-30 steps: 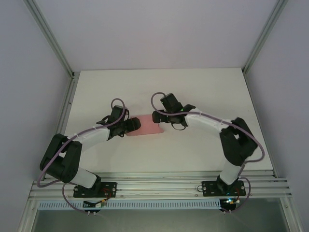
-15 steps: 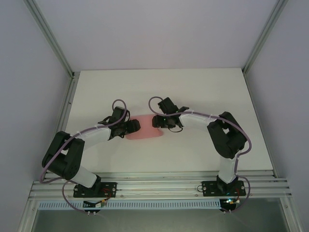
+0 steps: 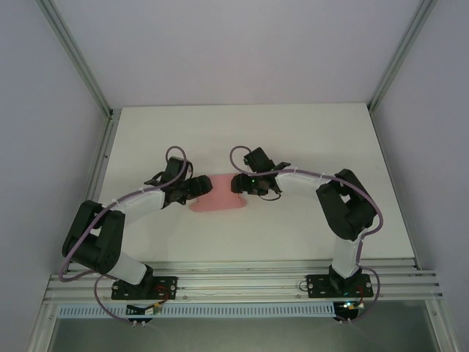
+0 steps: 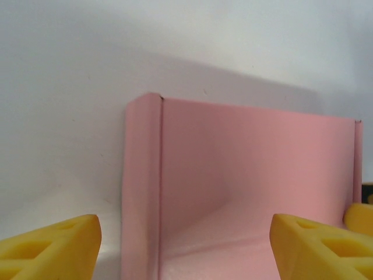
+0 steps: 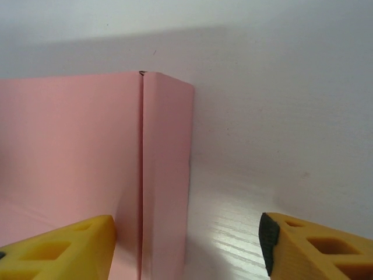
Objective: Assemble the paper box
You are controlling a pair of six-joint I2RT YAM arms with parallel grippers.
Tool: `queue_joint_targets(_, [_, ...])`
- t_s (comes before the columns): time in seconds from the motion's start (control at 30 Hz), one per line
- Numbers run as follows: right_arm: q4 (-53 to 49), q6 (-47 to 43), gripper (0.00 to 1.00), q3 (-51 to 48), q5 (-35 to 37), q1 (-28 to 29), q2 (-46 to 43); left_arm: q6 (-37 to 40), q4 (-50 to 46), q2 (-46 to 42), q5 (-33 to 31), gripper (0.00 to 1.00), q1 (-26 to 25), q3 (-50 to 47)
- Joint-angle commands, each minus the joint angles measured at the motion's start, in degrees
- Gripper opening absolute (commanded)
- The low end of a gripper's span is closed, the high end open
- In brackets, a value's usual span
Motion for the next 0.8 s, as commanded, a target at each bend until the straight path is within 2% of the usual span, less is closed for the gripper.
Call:
queue_joint_targets(0.0, [4.07,2.35,0.68,-1.85,-7.47,-2.32,-0.23,1.21,0.85,0.89,3.52,0.75,1.35,1.1])
queue_joint_targets(0.2, [8.14,3.69,0.75,-3.8,-11.4,-4.5,-1.8,1.22,5.92,4.37,10.88,0.65,3.99,-1.41])
queue_joint_targets(0.33, [8.55,4.21,0.8,-4.49,-13.6,-5.3,-2.21,0.86,9.93,5.02,15.52,0.51,4.9,-2.99])
queue_joint_targets(0.47, [9.45,4.62,0.81,-4.86,-16.31,-5.85,-2.3,-0.52,13.73,3.68,18.06,0.4,6.54,-6.11])
queue_joint_targets(0.6, [11.6,5.93,0.81,-4.61,-22.51,-6.01,-1.34,-3.89,20.22,3.33,22.06,0.3,9.02,-10.73])
queue_joint_targets(0.77, [11.95,6.85,0.81,-4.87,-25.21,-6.27,-0.2,-7.54,29.79,5.57,25.78,0.22,11.18,-15.09])
